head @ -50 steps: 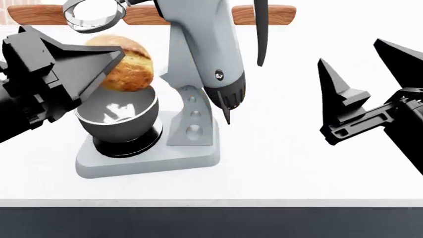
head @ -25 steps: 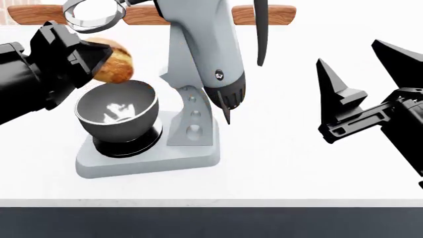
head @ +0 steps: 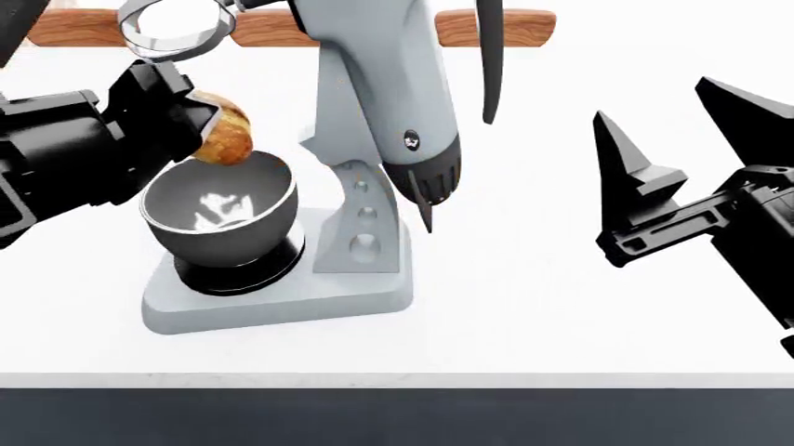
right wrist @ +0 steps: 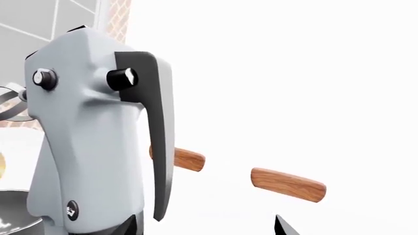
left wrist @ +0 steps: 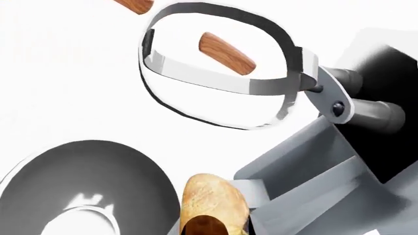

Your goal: Place the bread in the stand mixer bowl.

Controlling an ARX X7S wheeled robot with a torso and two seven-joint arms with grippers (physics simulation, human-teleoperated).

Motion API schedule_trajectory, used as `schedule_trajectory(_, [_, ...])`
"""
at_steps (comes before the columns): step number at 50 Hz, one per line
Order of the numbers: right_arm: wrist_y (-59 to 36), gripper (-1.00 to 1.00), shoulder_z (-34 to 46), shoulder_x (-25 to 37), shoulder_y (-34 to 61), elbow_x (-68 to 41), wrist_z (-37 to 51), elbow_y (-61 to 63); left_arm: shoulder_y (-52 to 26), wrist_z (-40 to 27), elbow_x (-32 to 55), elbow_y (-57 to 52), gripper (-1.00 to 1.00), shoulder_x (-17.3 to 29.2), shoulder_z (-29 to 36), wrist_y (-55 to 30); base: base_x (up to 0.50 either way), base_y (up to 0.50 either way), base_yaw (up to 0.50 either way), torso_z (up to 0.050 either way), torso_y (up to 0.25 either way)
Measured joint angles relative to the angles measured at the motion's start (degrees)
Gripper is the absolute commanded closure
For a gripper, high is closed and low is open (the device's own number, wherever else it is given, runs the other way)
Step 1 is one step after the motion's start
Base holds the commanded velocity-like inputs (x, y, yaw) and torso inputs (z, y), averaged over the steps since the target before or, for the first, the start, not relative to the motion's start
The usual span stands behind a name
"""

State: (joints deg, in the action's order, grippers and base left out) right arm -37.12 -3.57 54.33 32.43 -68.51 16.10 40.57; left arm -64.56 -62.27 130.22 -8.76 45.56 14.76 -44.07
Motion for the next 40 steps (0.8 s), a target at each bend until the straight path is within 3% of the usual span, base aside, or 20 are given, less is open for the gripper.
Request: schedule_trajectory(40, [1.4, -1.0, 0.6, -1.1, -1.7, 2.2, -1.3, -1.2, 0.0, 3.4, -9.2, 7.0, 1.0, -2.0, 5.3, -2.1, 0.0, 0.0, 0.0, 0.0, 0.0])
